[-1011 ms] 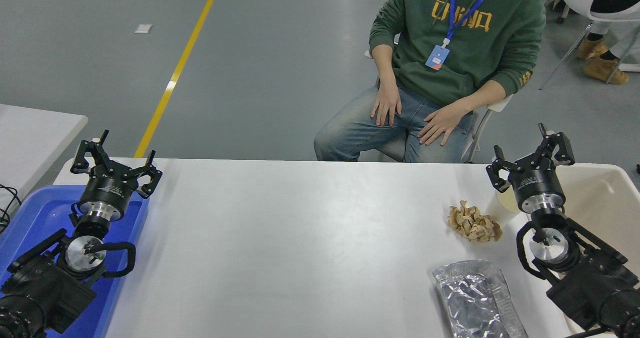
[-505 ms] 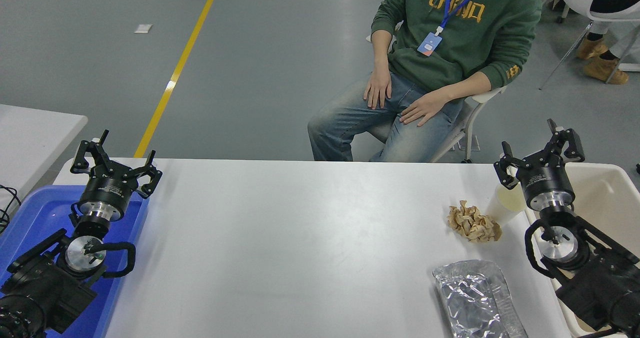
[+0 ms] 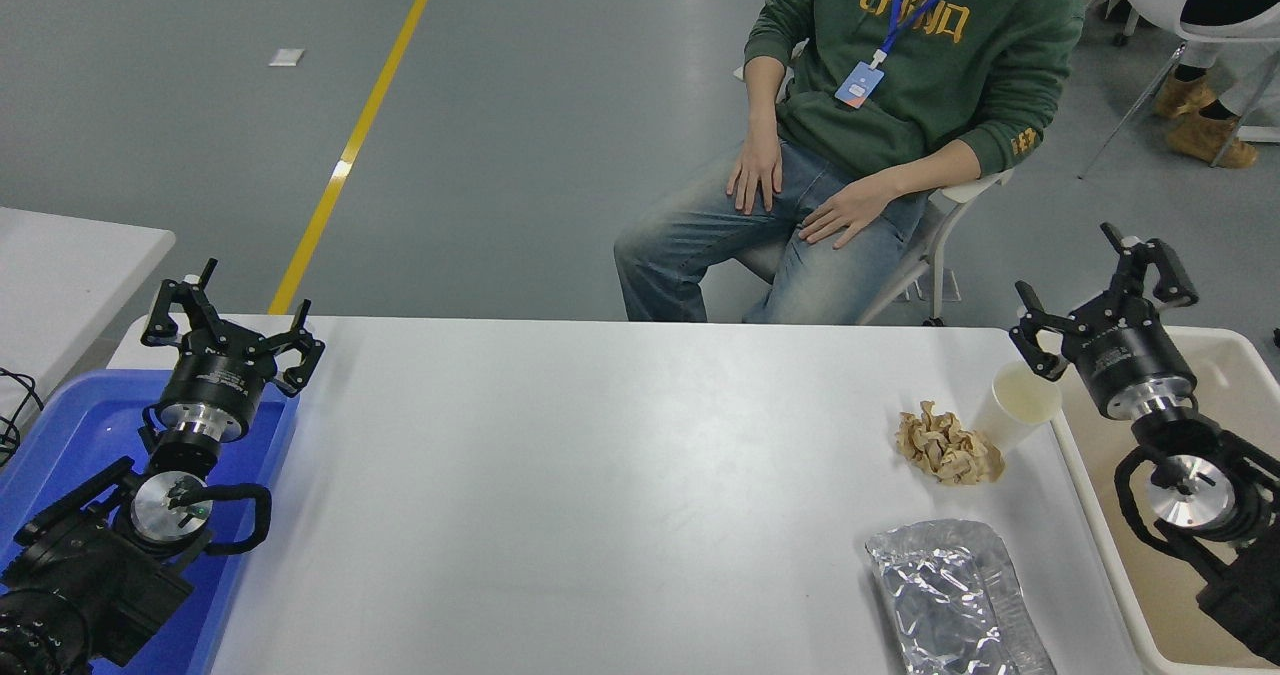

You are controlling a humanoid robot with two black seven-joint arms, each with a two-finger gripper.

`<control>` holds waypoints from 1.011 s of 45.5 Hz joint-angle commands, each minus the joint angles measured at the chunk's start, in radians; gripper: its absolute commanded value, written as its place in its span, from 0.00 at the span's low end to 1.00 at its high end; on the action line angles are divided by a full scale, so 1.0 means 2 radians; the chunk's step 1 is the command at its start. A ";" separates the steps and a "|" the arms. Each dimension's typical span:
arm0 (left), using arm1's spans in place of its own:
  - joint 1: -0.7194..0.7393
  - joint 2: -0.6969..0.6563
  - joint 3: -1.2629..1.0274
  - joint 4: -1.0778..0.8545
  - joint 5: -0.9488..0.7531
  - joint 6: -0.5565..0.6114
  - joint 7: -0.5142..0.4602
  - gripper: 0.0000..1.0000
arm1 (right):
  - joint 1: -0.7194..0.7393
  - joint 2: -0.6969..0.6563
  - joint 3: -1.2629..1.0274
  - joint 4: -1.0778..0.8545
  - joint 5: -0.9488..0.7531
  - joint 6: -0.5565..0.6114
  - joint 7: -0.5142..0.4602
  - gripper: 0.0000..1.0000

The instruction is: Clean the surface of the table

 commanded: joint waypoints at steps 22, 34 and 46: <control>0.000 0.000 0.000 -0.001 0.000 0.000 0.000 1.00 | 0.025 -0.177 -0.067 0.085 -0.281 0.054 -0.016 1.00; 0.000 0.000 0.000 0.000 0.000 0.000 0.000 1.00 | 0.083 -0.200 -0.118 0.094 -0.390 0.090 -0.013 1.00; 0.000 0.000 0.000 0.000 0.000 0.000 0.000 1.00 | 0.137 -0.192 -0.214 0.090 -0.420 0.061 -0.018 1.00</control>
